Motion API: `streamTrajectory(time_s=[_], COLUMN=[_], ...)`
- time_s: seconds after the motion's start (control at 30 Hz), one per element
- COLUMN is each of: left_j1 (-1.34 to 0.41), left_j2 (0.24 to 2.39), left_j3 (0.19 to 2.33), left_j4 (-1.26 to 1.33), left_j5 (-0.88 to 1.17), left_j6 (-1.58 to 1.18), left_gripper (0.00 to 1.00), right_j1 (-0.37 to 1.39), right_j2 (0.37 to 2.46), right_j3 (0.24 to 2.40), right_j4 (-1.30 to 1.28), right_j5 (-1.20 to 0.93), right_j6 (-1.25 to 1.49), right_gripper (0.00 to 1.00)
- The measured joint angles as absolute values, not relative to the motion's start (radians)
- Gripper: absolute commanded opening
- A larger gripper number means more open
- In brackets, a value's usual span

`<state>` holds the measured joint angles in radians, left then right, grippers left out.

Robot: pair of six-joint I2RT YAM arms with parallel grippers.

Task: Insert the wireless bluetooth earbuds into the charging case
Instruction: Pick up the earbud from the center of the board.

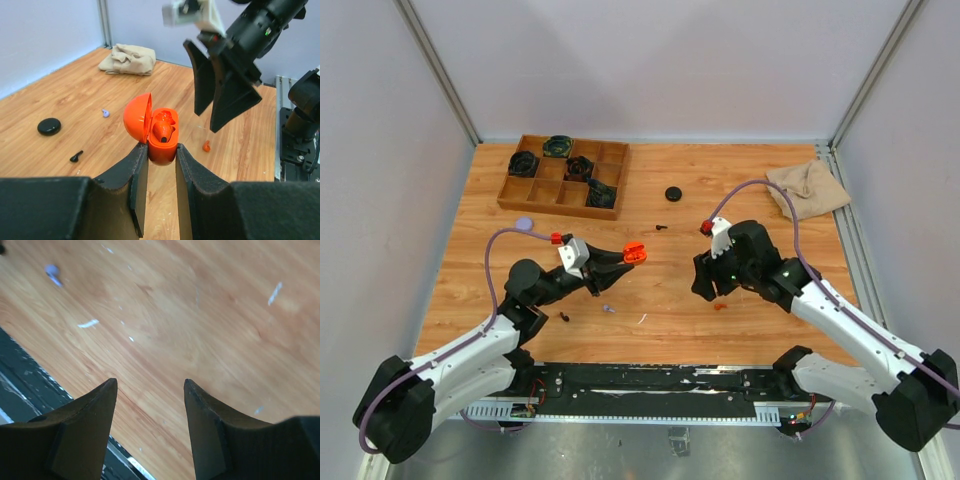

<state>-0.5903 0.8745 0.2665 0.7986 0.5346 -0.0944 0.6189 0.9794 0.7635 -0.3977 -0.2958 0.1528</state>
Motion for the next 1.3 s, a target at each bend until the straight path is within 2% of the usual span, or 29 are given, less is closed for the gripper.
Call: streamTrajectory(time_s=[0.27,0.63,1.03,1.3], left_j1=[-0.590,-0.590,-0.590,-0.590], left_j2=[0.847,0.847,0.856,0.863], left_j3=[0.263,0.263,0.263,0.263], left_j4=[0.799,0.799,0.799,0.799], left_j5=[0.537,0.548,0.553,0.559], left_j6=[-0.072,-0.075,-0.075,-0.080], left_gripper=[0.00,0.00,0.00,0.00], right_j1=[0.616,0.558,0.554,0.554], right_j2=[1.106,1.291,1.407,1.436], right_j3=[0.744,0.741,0.741,0.754], right_j4=[-0.548,-0.554,-0.546,-0.556], right_j5=[-0.166,-0.125,-0.122,-0.134], right_j6=[0.183,0.182,0.175,0.174], right_gripper=[0.57,0.57,0.52,0.44])
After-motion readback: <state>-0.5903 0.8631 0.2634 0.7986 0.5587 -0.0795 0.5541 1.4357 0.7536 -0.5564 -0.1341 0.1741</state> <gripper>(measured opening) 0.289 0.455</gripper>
